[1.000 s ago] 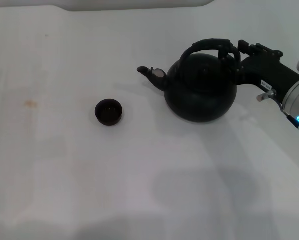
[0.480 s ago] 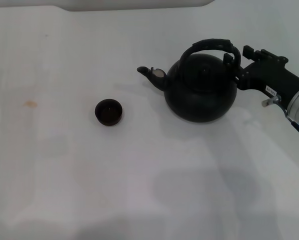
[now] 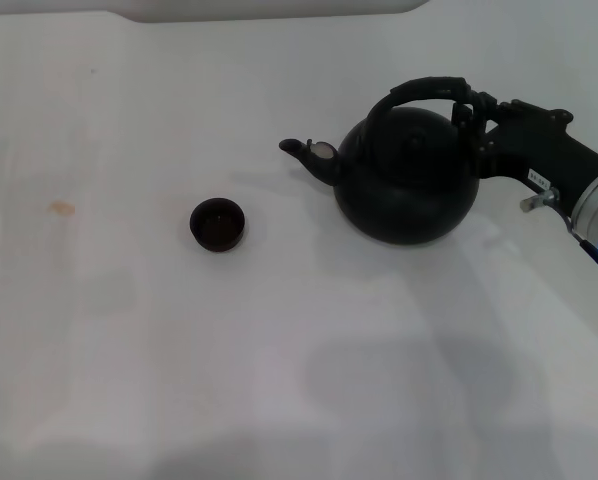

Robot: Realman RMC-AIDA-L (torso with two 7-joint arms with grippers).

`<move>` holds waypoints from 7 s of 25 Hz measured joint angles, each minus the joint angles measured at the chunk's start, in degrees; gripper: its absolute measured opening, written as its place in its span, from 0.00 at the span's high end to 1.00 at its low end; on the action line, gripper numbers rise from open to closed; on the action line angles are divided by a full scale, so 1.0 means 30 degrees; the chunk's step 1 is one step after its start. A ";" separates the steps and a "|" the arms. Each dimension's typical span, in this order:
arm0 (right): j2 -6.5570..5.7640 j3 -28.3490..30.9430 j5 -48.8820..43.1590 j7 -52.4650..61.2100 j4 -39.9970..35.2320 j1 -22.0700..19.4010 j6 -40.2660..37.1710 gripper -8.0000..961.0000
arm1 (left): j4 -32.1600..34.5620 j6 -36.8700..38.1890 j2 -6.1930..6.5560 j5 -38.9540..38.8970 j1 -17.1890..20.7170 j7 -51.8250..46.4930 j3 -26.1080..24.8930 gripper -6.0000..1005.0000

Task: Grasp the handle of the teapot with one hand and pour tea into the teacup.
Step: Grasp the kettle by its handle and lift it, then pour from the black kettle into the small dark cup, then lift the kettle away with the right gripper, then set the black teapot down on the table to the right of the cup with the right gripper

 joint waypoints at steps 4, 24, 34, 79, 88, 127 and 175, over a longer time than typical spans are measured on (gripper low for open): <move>-0.0062 -0.0150 -0.0018 -0.0015 -0.0127 0.0080 0.0015 0.72 | -0.0001 -0.0035 0.0000 0.0000 0.0012 -0.0020 -0.0001 0.13; -0.0492 -0.1530 0.0069 0.0002 -0.2822 0.0590 0.2088 0.82 | -0.0001 -0.0094 0.0000 -0.0001 0.0184 -0.0067 -0.0001 0.13; -0.0347 -0.2660 -0.0151 -0.0208 -0.2462 0.3162 0.2491 0.82 | -0.0007 -0.0009 -0.0028 0.0026 0.0515 -0.0066 0.0108 0.13; 0.0309 -0.4755 -0.2728 -0.5716 -0.2663 0.5732 0.7269 0.86 | -0.0207 0.0002 -0.0089 -0.0002 0.0845 -0.0096 -0.0002 0.13; 0.0327 -0.4915 -0.3404 -0.5700 -0.2714 0.5765 0.7531 0.86 | -0.0207 -0.0016 -0.0089 -0.0002 0.0914 -0.0107 0.0001 0.13; 0.0410 -0.7238 -0.7926 -0.5564 -0.3322 0.6548 1.1691 0.88 | -0.0265 0.0002 -0.0089 -0.0002 0.0778 -0.0125 -0.0001 0.13; 0.0228 -0.3848 -0.8131 0.6027 -0.2621 0.3151 0.8364 0.88 | -0.0432 -0.0040 -0.0010 0.0038 0.0740 -0.0124 0.0118 0.13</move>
